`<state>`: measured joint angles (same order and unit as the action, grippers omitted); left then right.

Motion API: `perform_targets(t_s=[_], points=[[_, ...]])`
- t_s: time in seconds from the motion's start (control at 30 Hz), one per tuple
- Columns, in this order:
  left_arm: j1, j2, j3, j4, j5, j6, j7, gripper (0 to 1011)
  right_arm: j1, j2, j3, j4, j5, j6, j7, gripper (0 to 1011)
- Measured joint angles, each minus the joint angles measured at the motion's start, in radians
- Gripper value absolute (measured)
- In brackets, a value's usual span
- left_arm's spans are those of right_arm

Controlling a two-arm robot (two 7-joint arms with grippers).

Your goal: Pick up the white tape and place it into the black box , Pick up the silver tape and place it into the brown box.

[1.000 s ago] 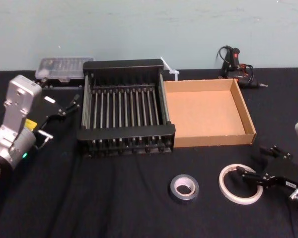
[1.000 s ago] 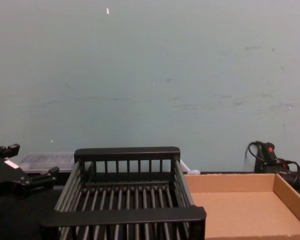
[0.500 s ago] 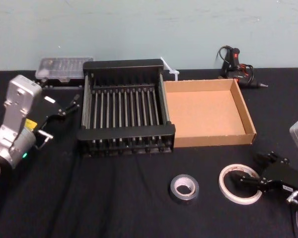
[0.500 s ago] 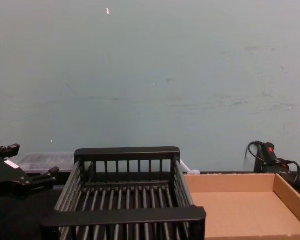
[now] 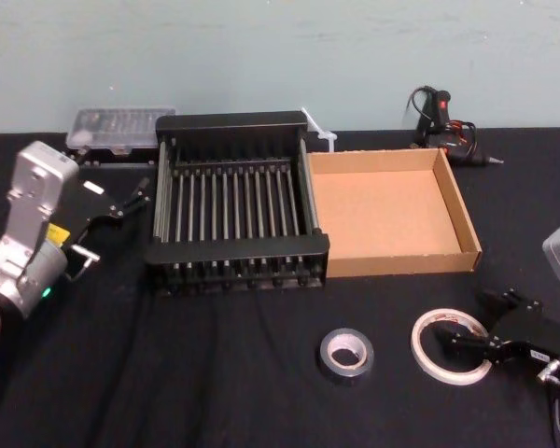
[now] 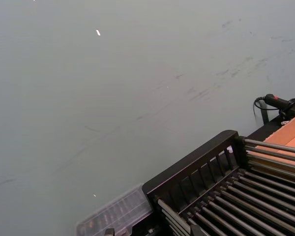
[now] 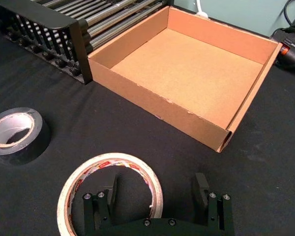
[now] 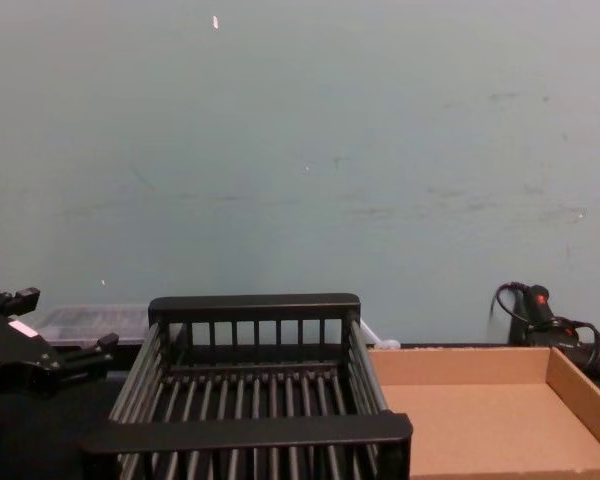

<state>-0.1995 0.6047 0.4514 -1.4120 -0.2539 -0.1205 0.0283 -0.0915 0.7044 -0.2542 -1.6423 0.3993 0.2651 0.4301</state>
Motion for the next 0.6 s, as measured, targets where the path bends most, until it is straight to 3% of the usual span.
perform_targets(t_s=[0.6], points=[[0.000, 0.000, 0.000, 0.000, 0.000, 0.000, 0.000, 1001, 0.005, -0.002, -0.005, 0.013, -0.001, 0.004, 0.011, 1002]])
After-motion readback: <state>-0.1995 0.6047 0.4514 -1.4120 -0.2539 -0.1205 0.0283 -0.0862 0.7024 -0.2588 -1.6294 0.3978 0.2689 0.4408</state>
